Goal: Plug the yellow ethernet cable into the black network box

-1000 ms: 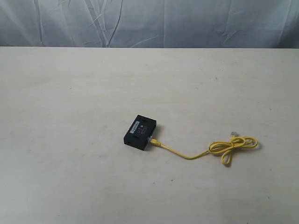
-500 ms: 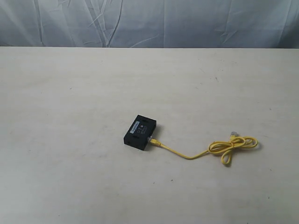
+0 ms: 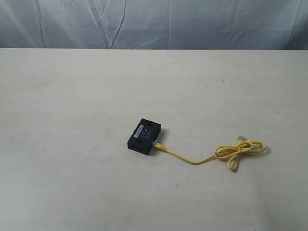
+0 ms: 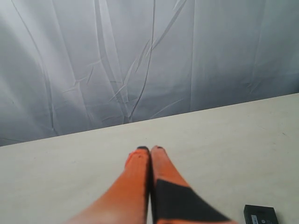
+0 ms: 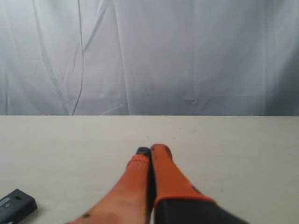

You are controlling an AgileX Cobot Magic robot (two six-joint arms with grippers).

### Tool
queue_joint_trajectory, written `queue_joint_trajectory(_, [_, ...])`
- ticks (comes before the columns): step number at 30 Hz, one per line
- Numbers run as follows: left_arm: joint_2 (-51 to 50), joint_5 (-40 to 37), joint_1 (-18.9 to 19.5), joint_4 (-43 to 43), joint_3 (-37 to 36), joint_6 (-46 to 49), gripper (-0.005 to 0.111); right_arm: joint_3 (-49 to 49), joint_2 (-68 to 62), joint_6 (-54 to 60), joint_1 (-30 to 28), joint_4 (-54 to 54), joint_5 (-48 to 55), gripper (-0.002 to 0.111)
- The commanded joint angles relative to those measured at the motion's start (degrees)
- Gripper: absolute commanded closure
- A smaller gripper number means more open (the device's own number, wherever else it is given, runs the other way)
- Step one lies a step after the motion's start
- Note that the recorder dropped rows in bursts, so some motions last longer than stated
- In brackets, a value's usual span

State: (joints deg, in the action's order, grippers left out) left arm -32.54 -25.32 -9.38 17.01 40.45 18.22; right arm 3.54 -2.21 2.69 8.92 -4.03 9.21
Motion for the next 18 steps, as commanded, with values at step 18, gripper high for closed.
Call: queue_joint_trajectory(18, [0.20,0.10,0.20,-0.09,-0.38,-0.14,0.107,-3.54,2.21,-0.08,-6.56,0.15,10.28,0.108])
